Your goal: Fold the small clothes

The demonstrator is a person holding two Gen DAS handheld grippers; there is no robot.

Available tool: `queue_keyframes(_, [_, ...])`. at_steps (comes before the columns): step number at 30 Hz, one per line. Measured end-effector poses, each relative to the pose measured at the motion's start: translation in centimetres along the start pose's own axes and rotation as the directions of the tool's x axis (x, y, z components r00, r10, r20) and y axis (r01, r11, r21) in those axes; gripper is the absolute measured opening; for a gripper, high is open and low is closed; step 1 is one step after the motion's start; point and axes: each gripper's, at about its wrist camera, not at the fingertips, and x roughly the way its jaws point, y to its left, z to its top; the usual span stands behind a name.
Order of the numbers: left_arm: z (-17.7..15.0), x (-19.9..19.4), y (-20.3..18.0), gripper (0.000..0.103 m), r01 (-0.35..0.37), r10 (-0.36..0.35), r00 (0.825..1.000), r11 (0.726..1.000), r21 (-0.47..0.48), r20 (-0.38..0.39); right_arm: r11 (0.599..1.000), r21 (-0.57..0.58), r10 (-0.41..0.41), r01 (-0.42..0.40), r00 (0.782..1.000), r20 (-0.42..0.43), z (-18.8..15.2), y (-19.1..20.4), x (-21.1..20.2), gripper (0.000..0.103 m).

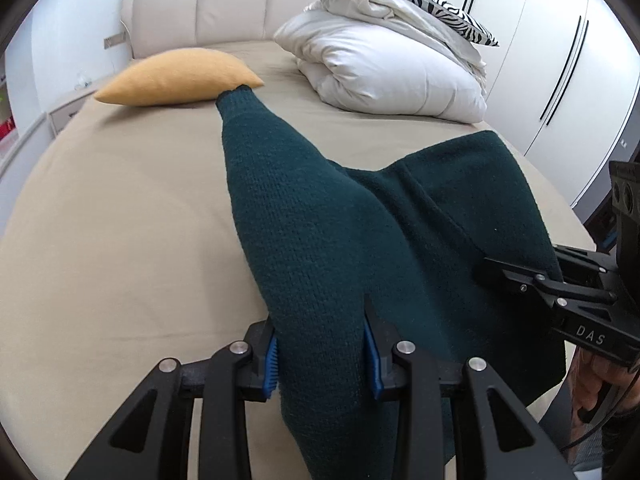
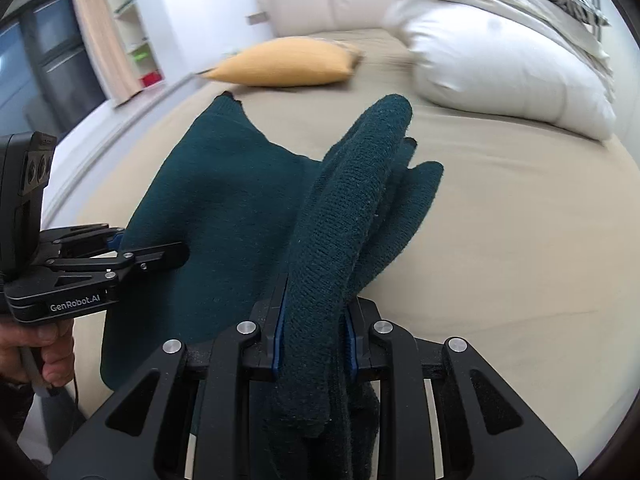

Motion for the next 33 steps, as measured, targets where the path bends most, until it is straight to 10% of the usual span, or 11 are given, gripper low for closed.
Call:
queue_keyframes(10, [-4.7, -1.2, 3.8, 0.036, -0.039, 0.037, 0.999, 0.996, -0.081, -0.027, 0.997, -0.001, 0.082, -0.082, 0.996, -0.037, -1.1, 7.6, 2.7, 0.021])
queue_keyframes(21, [-8.2, 5.0, 5.6, 0.042, -0.109, 0.099, 0.989, 0.99, -0.085, -0.114, 0.992, 0.12, 0.069, -0.05, 0.984, -0.164, -5.1, 5.2, 12.5, 0.022])
queue_keyframes(33, [-9.2, 3.6, 6.5, 0.05, -0.042, 0.027, 0.998, 0.969, -0.244, -0.065, 0.97, 0.23, 0.11, -0.08, 0.986, -0.122, -6.6, 3.7, 10.7, 0.042])
